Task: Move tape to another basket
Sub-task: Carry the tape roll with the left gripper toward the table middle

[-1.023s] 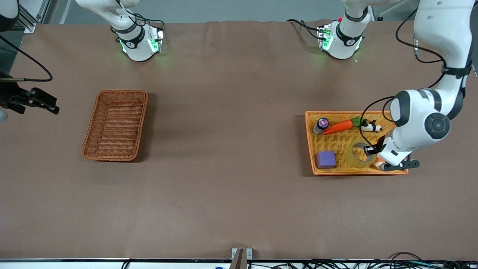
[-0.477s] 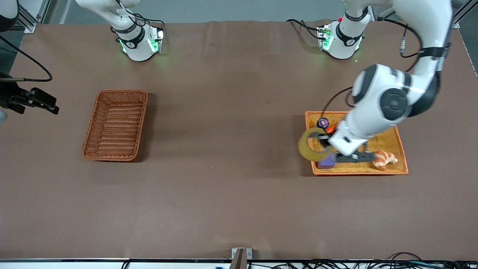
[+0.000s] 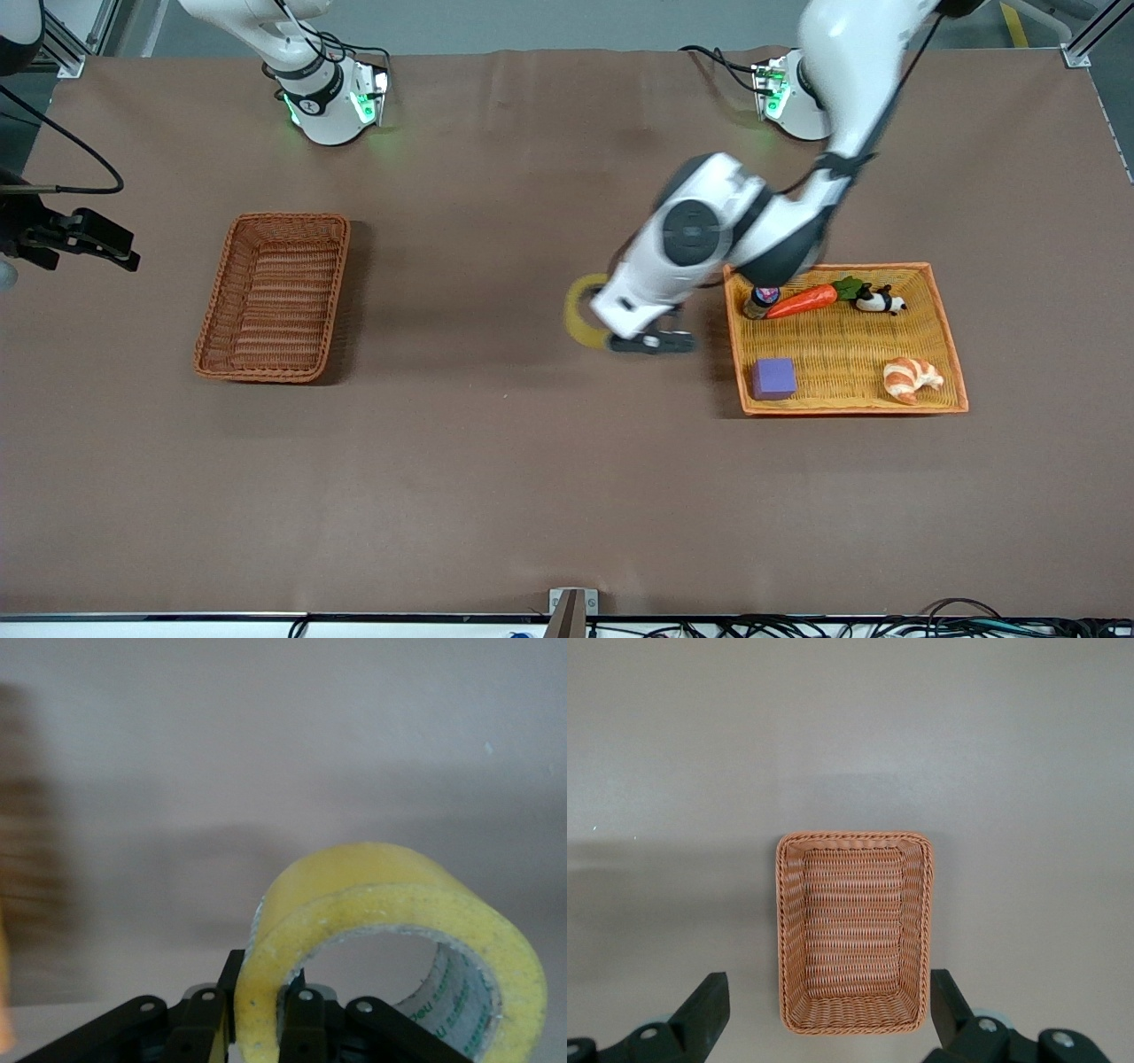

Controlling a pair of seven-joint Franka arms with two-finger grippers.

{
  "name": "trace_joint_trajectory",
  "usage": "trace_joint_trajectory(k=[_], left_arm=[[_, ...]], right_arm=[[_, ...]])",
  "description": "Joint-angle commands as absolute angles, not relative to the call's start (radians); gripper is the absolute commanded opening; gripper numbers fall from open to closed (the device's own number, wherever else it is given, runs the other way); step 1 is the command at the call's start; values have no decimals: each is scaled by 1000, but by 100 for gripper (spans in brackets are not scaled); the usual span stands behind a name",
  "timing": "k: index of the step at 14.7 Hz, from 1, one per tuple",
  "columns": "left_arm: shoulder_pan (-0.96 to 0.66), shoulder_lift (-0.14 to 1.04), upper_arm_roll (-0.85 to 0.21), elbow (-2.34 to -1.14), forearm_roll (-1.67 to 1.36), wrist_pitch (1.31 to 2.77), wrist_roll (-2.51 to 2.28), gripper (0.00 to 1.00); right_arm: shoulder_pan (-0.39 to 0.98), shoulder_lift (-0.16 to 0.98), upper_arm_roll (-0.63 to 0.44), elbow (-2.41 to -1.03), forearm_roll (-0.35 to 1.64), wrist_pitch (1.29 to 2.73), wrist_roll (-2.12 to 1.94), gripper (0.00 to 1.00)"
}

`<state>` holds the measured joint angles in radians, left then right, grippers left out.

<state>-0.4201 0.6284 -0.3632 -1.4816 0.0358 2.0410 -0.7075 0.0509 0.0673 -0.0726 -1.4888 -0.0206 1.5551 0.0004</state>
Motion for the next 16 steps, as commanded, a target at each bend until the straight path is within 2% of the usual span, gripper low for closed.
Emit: trace_joint_trajectory(k=[1, 4, 5, 8, 9, 10, 11, 14, 16], left_arm=[[-523, 782, -333, -1287, 60, 2019, -757, 4], [-752, 903, -126, -1136, 52, 2039, -796, 5], [-787, 920, -100, -1128, 52, 2063, -795, 5], [-791, 957, -107, -1126, 26, 2155, -788, 8], [-790, 959, -107, -1127, 22, 2183, -787, 17], [-793, 965, -104, -1127, 17, 2192, -787, 31], [-798, 974, -100, -1134, 17, 2210, -788, 52], [-788, 924, -100, -1147, 14, 2194, -808, 98], [-776, 861, -87, -1152, 18, 2145, -816, 100]], right_arm=[[43, 54, -69, -1505, -15, 1555, -6, 100], [38, 58, -71, -1503, -15, 1560, -6, 100], [38, 60, -72, -1502, -15, 1562, -6, 100], [38, 64, -72, -1497, -17, 1568, -6, 100], [40, 64, -72, -1496, -17, 1566, -6, 100], [43, 66, -72, -1494, -18, 1566, -6, 100], [46, 72, -72, -1494, -20, 1568, -8, 100], [52, 87, -68, -1493, -21, 1574, -8, 100], [55, 89, -63, -1493, -15, 1581, -3, 100]])
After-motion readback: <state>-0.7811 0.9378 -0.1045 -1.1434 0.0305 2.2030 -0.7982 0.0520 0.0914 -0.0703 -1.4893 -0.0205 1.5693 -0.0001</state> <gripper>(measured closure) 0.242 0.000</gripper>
